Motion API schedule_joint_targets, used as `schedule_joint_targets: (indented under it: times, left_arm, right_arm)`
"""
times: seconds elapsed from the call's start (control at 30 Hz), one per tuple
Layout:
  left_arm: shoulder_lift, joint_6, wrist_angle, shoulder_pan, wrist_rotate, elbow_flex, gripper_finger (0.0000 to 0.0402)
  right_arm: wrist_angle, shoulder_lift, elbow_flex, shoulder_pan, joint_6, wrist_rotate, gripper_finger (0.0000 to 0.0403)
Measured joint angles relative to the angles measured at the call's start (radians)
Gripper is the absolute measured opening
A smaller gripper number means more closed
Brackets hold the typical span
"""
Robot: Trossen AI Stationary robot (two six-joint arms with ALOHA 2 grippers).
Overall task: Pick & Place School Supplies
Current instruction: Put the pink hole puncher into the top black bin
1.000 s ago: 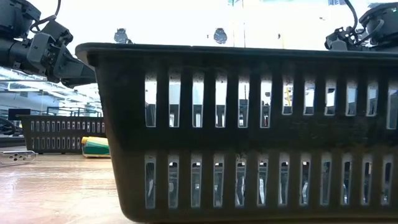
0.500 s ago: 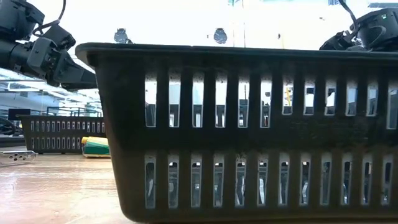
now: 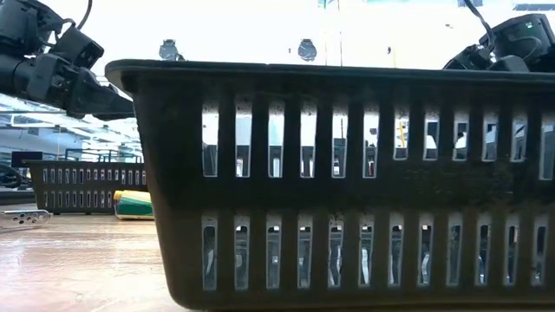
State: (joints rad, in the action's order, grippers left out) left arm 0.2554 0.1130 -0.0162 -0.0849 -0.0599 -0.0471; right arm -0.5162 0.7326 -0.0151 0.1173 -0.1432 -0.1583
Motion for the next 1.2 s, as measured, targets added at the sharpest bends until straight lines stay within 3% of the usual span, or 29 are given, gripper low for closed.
schedule_joint_targets:
  times: [0.17,0.4,0.53,0.67,0.87,1.0,1.2]
  left_arm:
    - [0.000,0.008,0.000,0.000,0.000,0.000,0.0211]
    - [0.000,-0.024,0.031,0.000,-0.012,0.000,0.0211]
    - [0.000,-0.042,0.044,0.000,-0.018,0.000,0.0211]
    - [0.000,-0.056,0.045,0.000,-0.018,0.000,0.0211]
    - [0.000,-0.082,0.072,0.000,-0.018,0.000,0.0211]
    - [0.000,-0.093,0.075,0.000,-0.018,0.000,0.0211]
    - [0.000,-0.095,0.073,0.000,-0.018,0.000,0.0211]
  right_arm:
    - [-0.135,0.135,-0.005,-0.027,-0.009,0.027,0.0058]
    - [-0.115,0.321,-0.117,-0.081,-0.078,0.027,0.0176]
    - [-0.068,0.384,-0.227,-0.150,-0.055,0.028,0.0212]
    - [0.120,0.408,-0.362,-0.215,-0.027,0.107,0.0206]
    - [0.505,0.416,-0.534,-0.351,-0.002,0.256,0.0160]
    - [0.711,0.417,-0.624,-0.438,-0.103,0.306,0.0144]
    - [0.932,0.416,-0.697,-0.547,-0.361,0.311,0.0154]
